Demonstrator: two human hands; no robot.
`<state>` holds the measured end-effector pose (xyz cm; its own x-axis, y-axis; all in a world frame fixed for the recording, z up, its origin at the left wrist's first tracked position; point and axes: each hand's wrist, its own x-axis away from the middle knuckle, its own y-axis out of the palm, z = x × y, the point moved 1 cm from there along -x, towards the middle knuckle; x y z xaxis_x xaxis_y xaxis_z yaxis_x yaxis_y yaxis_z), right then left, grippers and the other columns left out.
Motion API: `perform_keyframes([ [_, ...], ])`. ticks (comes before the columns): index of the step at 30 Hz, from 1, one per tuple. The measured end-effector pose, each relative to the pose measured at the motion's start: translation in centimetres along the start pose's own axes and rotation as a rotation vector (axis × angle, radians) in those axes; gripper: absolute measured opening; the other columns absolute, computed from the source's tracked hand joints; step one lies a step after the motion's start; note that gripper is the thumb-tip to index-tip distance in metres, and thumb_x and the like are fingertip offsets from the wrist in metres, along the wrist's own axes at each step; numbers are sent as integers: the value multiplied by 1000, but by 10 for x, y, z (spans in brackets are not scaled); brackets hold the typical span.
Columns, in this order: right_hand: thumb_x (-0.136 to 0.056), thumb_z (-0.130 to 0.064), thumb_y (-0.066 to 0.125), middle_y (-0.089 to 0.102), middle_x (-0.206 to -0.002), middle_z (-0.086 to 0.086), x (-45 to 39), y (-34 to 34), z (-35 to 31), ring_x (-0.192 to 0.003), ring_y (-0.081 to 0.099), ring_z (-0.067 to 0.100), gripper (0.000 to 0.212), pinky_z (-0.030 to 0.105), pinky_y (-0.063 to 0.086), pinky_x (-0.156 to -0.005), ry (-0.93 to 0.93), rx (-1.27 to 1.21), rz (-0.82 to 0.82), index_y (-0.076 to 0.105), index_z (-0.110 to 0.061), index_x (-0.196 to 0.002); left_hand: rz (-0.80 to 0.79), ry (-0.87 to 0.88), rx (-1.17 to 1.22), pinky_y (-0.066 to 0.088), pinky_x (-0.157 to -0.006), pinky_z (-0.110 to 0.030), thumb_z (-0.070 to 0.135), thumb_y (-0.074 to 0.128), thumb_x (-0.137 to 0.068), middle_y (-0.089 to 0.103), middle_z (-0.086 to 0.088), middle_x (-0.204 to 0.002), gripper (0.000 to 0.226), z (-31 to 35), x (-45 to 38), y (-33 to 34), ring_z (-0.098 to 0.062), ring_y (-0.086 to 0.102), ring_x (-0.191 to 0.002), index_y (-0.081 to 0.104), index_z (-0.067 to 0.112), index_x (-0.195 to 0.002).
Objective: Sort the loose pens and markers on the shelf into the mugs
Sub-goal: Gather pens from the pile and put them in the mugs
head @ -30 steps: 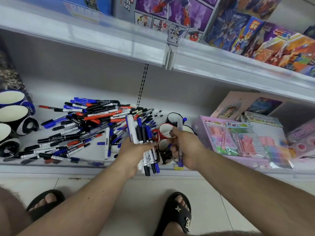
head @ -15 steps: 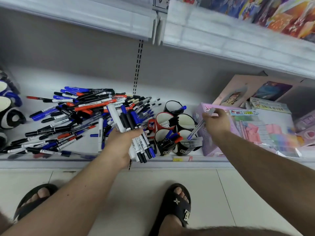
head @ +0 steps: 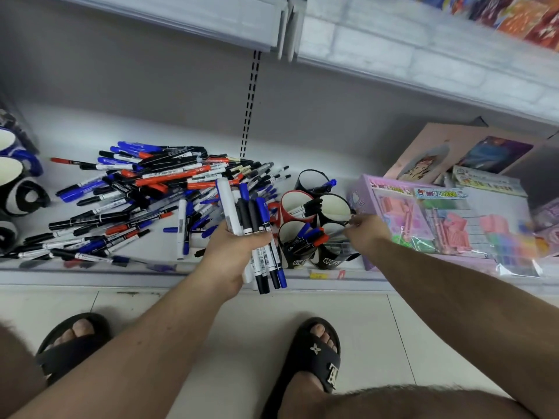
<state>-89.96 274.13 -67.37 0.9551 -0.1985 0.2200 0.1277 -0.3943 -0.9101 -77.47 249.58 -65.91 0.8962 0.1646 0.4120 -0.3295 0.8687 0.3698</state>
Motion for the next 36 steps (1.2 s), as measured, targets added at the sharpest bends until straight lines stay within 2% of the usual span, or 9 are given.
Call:
perform_keyframes([
  [3,-85,-12,64,67,-95,7,0,2,5,-81,60,25,15,23,42,-60,-28,17,60,64,-16,-98,-33,-3,-27,53,-54,-21,-9,70,-82,75,0,-79,28,-1,4,1,-7,71,-67,67,15,-95],
  [11,-88,-15,61,70,-113,7,-7,0,9,-94,65,26,23,32,56,-85,-116,319,20,76,-17,-106,-101,14,-27,55,-67,-29,-9,70,-82,75,-1,-82,29,3,9,-2,-13,72,-74,68,16,-96],
  [13,-88,-15,61,62,-126,9,-2,-13,-7,-101,63,28,32,32,52,-91,-194,266,98,71,-18,-119,-121,25,-27,53,-69,-29,-9,70,-82,75,-2,-84,29,4,10,-2,-15,72,-77,68,16,-96],
  [15,-89,-17,62,67,-113,2,15,-28,-37,-84,64,18,29,22,49,-77,-251,33,146,70,-18,-118,-154,22,-21,55,-66,-29,-10,68,-83,74,-2,-81,28,3,10,-3,-15,72,-73,67,15,-96],
  [18,-91,-21,68,67,-84,-8,58,-41,-85,-61,54,8,20,19,42,-58,-265,-527,-171,71,-16,-110,-216,10,-21,57,-60,-26,-12,65,-83,74,-4,-80,28,2,12,-4,-15,71,-71,67,12,-96],
  [21,-92,-30,67,66,-86,-6,94,-41,-109,-53,55,-1,26,21,45,-57,-457,-465,-404,64,-25,-117,-272,2,-30,57,-65,-27,-12,67,-81,74,-11,-92,33,-1,13,-4,-20,72,-81,65,7,-107],
  [25,-92,-27,67,64,-91,1,103,-24,-113,-65,59,5,39,36,56,-75,-629,-290,-377,59,-27,-130,-331,-4,-48,58,-75,-32,-10,69,-76,74,-14,-96,41,-3,14,-6,-24,71,-87,62,4,-114],
  [29,-95,-11,62,66,-93,13,102,-23,-107,-56,62,18,44,23,49,-49,-594,-394,-463,51,-25,-135,-398,-37,-84,55,-68,-29,0,72,-69,73,-7,-84,39,-1,16,-11,-18,69,-73,64,6,-106],
  [36,-88,-7,71,65,-69,5,94,-23,-102,-43,57,13,19,23,48,-41,-453,-476,-478,67,-13,-106,-455,-133,-272,54,-71,-29,-4,80,-71,73,-8,-90,44,0,13,-20,-18,69,-80,64,4,-111],
])
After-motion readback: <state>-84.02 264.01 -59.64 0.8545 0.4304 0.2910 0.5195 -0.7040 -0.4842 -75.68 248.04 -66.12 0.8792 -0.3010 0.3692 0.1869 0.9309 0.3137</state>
